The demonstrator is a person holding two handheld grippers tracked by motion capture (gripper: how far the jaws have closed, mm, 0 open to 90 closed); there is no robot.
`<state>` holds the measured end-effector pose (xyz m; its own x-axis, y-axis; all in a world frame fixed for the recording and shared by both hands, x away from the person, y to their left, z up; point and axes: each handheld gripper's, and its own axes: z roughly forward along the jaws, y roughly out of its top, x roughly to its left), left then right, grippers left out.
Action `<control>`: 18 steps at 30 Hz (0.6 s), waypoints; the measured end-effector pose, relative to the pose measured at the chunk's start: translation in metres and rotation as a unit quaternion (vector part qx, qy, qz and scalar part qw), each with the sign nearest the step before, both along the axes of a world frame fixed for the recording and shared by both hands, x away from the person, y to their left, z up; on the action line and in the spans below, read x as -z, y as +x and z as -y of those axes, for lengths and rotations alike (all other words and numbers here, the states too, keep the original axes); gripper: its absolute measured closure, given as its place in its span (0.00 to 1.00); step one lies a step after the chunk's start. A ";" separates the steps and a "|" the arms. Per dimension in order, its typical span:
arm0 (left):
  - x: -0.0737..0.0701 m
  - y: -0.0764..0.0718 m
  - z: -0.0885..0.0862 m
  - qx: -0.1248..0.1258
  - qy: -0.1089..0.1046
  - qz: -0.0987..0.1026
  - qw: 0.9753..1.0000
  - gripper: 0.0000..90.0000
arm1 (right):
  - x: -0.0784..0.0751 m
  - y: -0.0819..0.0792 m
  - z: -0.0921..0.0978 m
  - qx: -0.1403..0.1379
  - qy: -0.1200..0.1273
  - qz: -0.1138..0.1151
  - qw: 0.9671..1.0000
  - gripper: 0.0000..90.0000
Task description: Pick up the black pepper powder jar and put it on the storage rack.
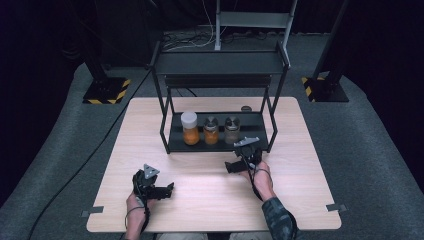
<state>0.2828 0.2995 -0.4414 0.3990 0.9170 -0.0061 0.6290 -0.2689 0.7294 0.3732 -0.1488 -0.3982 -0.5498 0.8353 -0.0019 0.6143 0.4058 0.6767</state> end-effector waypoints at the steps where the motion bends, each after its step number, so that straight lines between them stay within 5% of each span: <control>1: 0.000 0.000 0.000 0.000 0.000 0.000 1.000 0.03 | 0.003 -0.005 0.003 0.002 0.002 0.002 1.000 0.03; 10: 0.000 0.000 0.000 0.001 0.003 0.000 1.000 0.03 | 0.029 -0.039 0.035 0.013 0.024 0.006 1.000 0.03; 18: 0.000 0.000 0.001 0.000 0.002 0.001 1.000 0.03 | 0.035 -0.050 0.050 0.020 0.044 0.021 0.999 0.02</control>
<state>0.2825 0.2990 -0.4414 0.3994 0.9168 -0.0013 0.6275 -0.2723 0.7294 0.3227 -0.1991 -0.4337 -0.5176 0.8542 0.0499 0.5982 0.3195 0.7349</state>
